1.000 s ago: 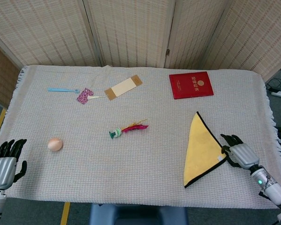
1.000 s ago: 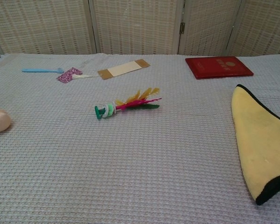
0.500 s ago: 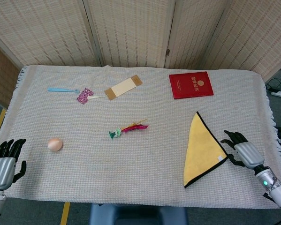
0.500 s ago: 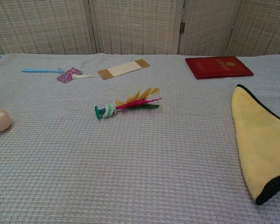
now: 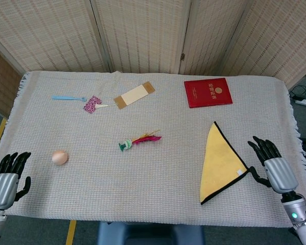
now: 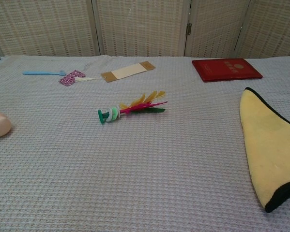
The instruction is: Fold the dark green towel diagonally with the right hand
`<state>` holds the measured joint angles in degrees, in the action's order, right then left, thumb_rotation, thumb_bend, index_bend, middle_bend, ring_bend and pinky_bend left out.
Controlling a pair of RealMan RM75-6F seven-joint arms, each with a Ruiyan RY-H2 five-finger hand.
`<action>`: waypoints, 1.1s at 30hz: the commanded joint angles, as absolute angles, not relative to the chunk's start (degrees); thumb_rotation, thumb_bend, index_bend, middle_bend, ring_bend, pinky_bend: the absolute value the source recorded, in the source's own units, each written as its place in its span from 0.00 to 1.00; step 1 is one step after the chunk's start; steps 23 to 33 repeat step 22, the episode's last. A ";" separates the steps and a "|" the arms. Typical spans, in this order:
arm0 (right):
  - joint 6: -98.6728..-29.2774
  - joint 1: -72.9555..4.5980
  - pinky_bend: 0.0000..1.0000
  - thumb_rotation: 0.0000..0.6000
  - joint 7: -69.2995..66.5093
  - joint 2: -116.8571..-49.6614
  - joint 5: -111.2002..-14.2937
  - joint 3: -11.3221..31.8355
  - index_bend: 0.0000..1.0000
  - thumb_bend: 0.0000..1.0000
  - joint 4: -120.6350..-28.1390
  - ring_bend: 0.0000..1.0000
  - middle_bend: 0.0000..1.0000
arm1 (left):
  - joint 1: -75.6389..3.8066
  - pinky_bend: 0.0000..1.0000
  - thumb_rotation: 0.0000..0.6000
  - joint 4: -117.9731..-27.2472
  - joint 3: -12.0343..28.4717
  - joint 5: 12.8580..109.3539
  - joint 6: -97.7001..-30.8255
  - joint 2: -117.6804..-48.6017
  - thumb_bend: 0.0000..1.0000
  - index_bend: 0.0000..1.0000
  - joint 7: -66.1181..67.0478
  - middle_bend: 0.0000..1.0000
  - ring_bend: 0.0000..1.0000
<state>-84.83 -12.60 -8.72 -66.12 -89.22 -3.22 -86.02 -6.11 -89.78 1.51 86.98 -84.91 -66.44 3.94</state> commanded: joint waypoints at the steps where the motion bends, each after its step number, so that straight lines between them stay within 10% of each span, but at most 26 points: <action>1: -87.45 -8.73 0.00 1.00 1.21 -62.11 -88.20 -3.51 0.06 0.55 -95.72 0.00 0.00 | -5.87 0.00 1.00 -90.13 1.33 87.28 -85.27 -66.13 0.64 0.04 3.79 0.13 0.03; 33: -82.90 -8.84 0.00 1.00 -1.25 -61.41 -92.18 -4.03 0.05 0.55 -96.12 0.00 0.00 | -5.37 0.00 1.00 -90.61 0.19 88.63 -85.61 -66.99 0.64 0.04 6.20 0.13 0.03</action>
